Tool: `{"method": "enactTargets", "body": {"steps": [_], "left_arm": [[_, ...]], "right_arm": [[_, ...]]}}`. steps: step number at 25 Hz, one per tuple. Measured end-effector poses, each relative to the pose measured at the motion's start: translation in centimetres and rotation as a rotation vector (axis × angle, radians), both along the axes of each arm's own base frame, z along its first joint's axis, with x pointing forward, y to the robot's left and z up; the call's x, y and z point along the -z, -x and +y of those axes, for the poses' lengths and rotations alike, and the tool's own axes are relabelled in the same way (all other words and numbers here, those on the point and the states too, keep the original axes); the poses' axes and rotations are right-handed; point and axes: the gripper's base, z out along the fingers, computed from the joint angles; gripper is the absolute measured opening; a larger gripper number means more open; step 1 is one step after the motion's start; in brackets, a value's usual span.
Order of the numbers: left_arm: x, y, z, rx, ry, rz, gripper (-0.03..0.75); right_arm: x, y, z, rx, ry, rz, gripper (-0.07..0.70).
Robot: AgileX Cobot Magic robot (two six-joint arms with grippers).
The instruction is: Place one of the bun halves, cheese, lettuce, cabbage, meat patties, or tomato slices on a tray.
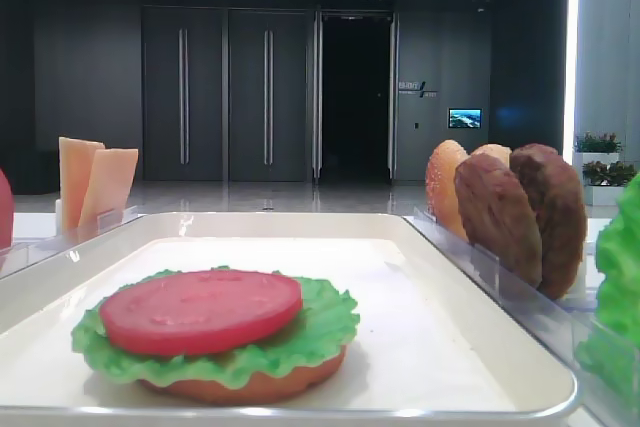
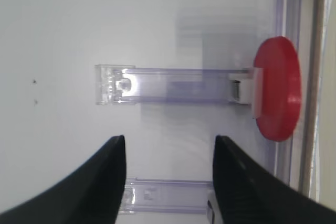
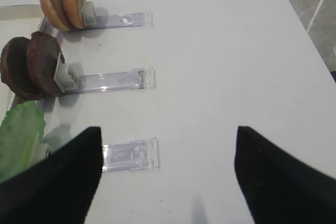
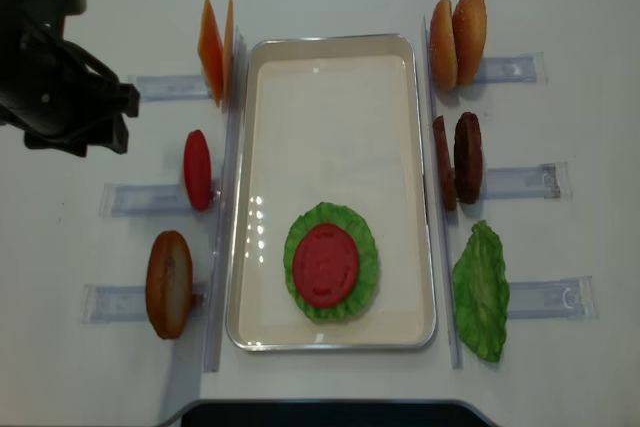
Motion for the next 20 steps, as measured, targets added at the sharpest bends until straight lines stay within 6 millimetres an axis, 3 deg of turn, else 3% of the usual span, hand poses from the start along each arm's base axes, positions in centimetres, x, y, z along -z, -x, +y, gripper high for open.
{"method": "enactTargets", "body": {"steps": [5, 11, 20], "left_arm": [[-0.3, 0.4, 1.8, -0.060, -0.011, 0.011, 0.410], [-0.7, 1.0, 2.0, -0.062, -0.020, 0.006, 0.409], [-1.4, 5.3, 2.2, -0.060, -0.023, -0.043, 0.409]], "right_arm": [[0.0, 0.0, 0.0, 0.000, 0.000, 0.000, 0.528], [0.0, 0.0, 0.0, 0.000, 0.000, 0.000, 0.528], [0.0, 0.0, 0.0, 0.000, 0.000, 0.000, 0.528]]}}
